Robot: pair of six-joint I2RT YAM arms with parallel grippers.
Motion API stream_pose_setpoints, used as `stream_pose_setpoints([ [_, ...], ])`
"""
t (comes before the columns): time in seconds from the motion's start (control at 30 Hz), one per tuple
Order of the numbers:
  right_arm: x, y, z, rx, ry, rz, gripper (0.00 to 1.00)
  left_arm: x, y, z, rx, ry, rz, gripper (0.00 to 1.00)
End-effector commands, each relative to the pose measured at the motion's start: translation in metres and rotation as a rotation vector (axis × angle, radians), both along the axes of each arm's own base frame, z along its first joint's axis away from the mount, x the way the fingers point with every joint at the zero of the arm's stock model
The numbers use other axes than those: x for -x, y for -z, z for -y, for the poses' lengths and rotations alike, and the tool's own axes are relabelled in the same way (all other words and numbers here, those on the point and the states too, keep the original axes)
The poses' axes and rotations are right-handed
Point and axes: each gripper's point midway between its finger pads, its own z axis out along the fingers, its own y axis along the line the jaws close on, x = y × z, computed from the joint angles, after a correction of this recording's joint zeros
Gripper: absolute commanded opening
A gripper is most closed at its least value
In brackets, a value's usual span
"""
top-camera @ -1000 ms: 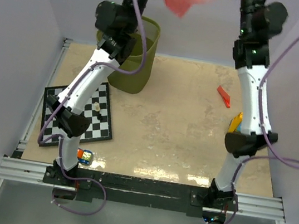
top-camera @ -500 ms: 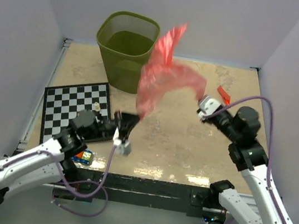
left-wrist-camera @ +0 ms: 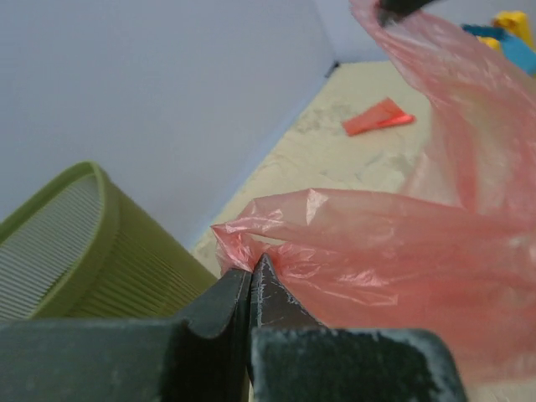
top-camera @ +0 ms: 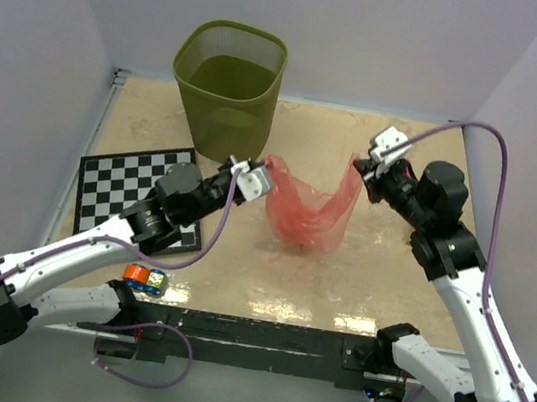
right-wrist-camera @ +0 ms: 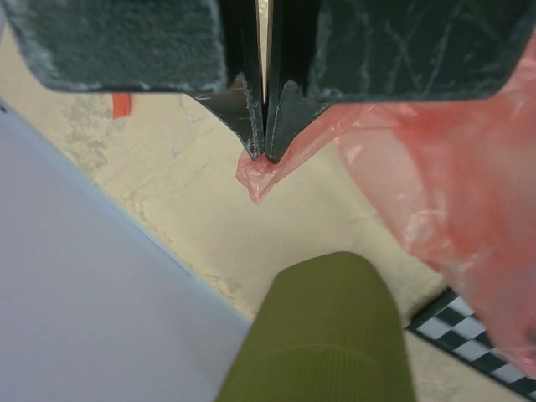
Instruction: Put the trash bags into the trash bin
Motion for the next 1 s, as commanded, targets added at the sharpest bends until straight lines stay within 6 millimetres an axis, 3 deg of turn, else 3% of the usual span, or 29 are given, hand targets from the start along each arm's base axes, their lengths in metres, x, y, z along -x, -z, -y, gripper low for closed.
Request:
stream_pose_setpoints([
  [0.0,-0.06,-0.094,0.032,-0.219,0.328,0.183,0.0,-0.05,-0.109,-0.016,0.306,-0.256,0.142,0.0],
  [0.1,-0.111,-0.143,0.1,-0.291,0.618,0.271,0.0,-0.082,-0.162,-0.033,0.423,-0.41,0.24,0.0],
  [0.17,-0.139,-0.16,0.146,-0.357,0.744,0.278,0.0,-0.098,-0.195,-0.052,0.473,-0.508,0.304,0.0],
  [0.2,-0.147,-0.166,0.163,-0.364,0.784,0.282,0.0,-0.106,-0.2,-0.06,0.485,-0.544,0.31,0.0],
  [0.23,-0.153,-0.168,0.167,-0.355,0.785,0.281,0.0,-0.112,-0.203,-0.065,0.482,-0.561,0.303,0.0],
  [0.3,-0.16,-0.163,0.143,-0.337,0.658,0.237,0.0,-0.12,-0.193,-0.06,0.461,-0.535,0.245,0.0],
  [0.4,-0.152,-0.132,0.093,-0.405,0.438,0.088,0.0,-0.111,-0.15,-0.018,0.361,-0.323,0.084,0.0],
  [0.5,-0.132,-0.084,0.049,-0.394,0.317,-0.077,0.0,-0.087,-0.1,0.014,0.286,-0.138,-0.079,0.0],
  [0.53,-0.122,-0.069,0.04,-0.387,0.277,-0.117,0.0,-0.078,-0.09,0.019,0.273,-0.106,-0.108,0.0],
  [0.6,-0.101,-0.058,0.03,-0.385,0.221,-0.145,0.0,-0.07,-0.078,0.025,0.265,-0.087,-0.16,0.0],
  [0.73,-0.074,-0.071,0.038,-0.397,0.236,-0.082,0.0,-0.072,-0.075,0.026,0.278,-0.102,-0.183,0.0],
  [0.87,-0.087,-0.094,0.099,-0.416,0.565,0.088,0.0,-0.099,-0.088,0.01,0.309,-0.26,-0.116,0.0],
  [0.97,-0.101,-0.107,0.128,-0.377,0.699,0.233,0.0,-0.121,-0.103,0.002,0.322,-0.358,-0.04,0.0],
])
